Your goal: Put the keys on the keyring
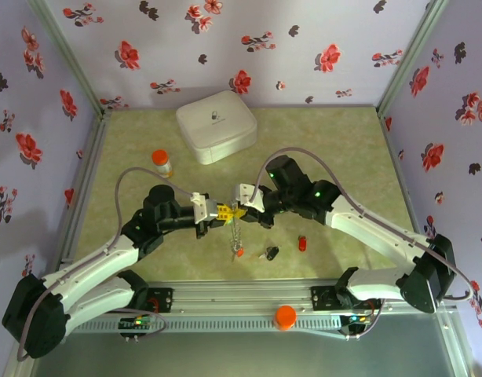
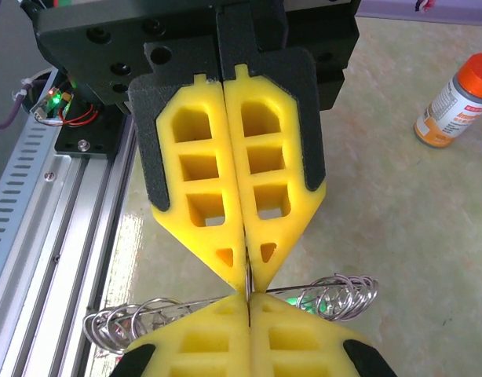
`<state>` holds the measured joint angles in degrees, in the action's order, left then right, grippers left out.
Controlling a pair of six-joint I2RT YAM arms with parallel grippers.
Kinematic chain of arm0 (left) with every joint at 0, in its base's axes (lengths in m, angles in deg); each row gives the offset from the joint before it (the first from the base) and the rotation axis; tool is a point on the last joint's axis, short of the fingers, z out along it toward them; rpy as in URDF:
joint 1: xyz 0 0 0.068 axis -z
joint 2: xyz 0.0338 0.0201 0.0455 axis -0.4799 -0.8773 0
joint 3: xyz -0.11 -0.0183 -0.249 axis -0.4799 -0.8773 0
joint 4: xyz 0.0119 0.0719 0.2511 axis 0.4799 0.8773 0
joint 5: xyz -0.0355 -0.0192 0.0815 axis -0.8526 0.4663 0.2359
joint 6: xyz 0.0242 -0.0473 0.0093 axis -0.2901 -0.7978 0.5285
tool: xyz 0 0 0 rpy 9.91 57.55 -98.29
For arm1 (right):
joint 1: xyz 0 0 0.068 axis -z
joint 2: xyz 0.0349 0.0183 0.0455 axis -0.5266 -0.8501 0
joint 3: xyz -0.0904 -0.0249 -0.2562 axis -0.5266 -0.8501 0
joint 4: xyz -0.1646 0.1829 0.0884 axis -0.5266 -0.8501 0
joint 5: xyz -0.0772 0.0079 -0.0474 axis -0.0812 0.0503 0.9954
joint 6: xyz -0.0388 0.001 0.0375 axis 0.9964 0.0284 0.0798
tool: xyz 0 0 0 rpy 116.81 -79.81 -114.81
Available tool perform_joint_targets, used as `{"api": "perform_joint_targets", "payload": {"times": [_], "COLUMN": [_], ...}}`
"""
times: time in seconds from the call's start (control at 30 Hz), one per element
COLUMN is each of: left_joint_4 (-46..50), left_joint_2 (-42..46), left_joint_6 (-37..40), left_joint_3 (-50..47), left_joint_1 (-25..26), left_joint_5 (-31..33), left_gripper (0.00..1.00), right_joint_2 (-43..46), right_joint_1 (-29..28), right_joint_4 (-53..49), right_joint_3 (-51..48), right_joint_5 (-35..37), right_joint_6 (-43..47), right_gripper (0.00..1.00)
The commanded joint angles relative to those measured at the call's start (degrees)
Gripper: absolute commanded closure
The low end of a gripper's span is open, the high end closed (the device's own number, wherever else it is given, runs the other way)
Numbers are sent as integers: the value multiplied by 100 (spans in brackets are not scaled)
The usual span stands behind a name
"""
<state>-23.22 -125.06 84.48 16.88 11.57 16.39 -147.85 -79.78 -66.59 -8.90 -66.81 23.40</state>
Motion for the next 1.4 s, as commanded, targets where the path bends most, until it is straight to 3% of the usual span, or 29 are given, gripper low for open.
{"api": "perform_joint_targets", "payload": {"times": [0.0,0.07,0.17,0.4,0.63,0.8,1.17,1.37], "left_joint_4": [-112,-129,-183,416,933,1422,1620,1524], "left_joint_2": [-4,45,167,212,35,-162,-363,-344], "left_joint_6": [72,34,-116,-974,-1526,-1919,-2064,-2073], "left_joint_3": [82,73,25,345,641,954,1146,1090], "left_joint_1": [55,54,67,71,71,72,71,71], "left_joint_5": [42,217,658,2081,2272,2477,2525,2528], "left_gripper": [100,100,100,100,100,100,100,100], "right_joint_2": [5,165,584,1141,995,802,566,503], "right_joint_1": [-128,-45,248,381,380,380,319,-530], "right_joint_4": [177,374,1051,1695,1780,983,-283,-1170], "right_joint_3": [189,36,-463,-1276,-1501,-1306,-1246,-1473], "right_joint_5": [-159,47,249,1678,2571,3363,2877,3161], "right_joint_6": [-99,-251,-812,-2243,-4222,-5275,-6339,-7453], "right_gripper": [96,74,62,64,70,72,66,58]}}
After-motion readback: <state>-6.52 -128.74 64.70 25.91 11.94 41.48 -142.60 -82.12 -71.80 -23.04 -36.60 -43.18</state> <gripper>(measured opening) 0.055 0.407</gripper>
